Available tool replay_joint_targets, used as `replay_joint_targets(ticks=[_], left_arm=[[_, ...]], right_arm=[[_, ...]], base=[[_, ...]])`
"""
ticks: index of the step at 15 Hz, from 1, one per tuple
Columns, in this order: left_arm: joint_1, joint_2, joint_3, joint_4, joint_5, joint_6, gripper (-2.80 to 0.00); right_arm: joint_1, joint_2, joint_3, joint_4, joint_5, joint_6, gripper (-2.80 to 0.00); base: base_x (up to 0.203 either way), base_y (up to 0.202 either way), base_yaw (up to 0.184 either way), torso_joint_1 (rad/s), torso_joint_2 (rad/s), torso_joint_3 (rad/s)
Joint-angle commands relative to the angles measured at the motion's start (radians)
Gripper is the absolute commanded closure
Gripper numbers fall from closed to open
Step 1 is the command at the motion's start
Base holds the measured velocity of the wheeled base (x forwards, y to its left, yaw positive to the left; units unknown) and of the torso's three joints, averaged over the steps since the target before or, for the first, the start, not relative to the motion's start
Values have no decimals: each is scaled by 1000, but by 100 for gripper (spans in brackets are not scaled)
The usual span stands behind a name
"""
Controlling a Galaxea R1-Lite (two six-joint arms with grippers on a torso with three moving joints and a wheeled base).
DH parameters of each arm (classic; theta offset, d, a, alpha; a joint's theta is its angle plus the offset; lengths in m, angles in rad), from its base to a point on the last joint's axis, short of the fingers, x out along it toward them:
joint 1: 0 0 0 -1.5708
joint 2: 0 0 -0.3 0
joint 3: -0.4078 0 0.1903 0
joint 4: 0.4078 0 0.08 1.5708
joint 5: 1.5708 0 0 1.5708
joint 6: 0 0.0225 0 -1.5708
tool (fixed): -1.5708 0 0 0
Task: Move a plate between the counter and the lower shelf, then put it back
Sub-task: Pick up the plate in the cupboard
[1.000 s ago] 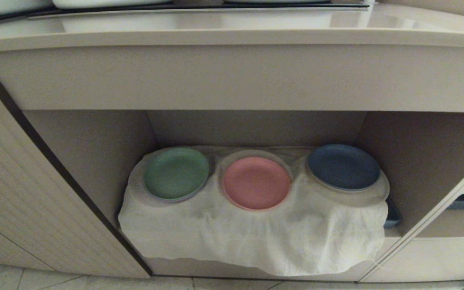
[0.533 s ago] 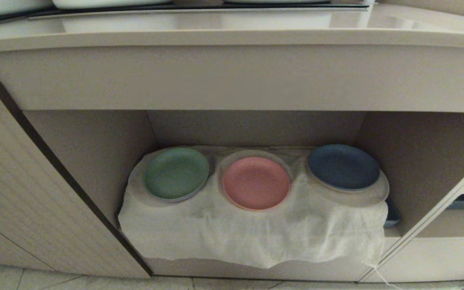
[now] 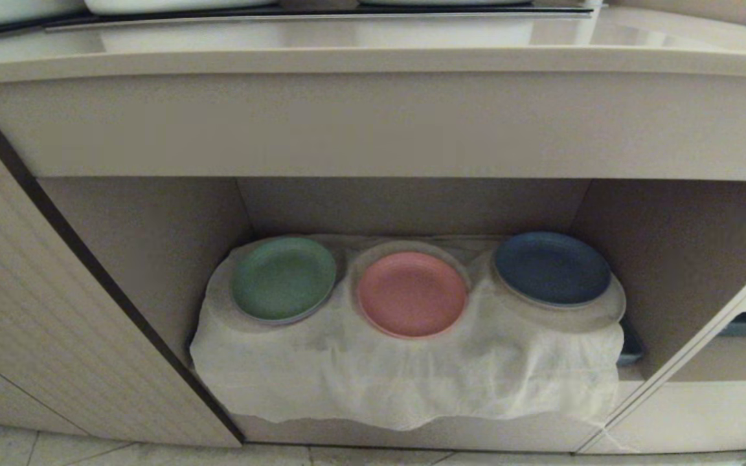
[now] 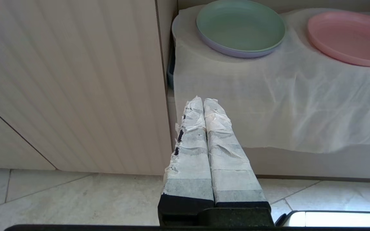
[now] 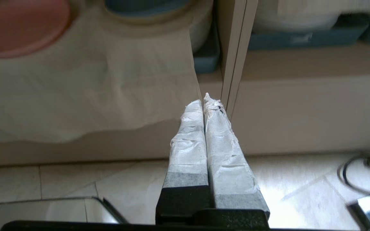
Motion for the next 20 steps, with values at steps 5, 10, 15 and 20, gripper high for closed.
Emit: replay_joint_targets(ticks=[5, 10, 15, 20], left_arm=[[0, 0, 0, 0, 0, 0, 0], [0, 0, 0, 0, 0, 0, 0], [0, 0, 0, 0, 0, 0, 0], [0, 0, 0, 0, 0, 0, 0]], right_arm=[[7, -138, 1, -10, 13, -13, 0], [7, -138, 1, -8, 12, -18, 0], [7, -138, 1, -10, 1, -1, 0], [6, -138, 1, -2, -5, -38, 0]], base=[[0, 0, 0, 0, 0, 0], [0, 0, 0, 0, 0, 0], [0, 0, 0, 0, 0, 0], [0, 0, 0, 0, 0, 0]])
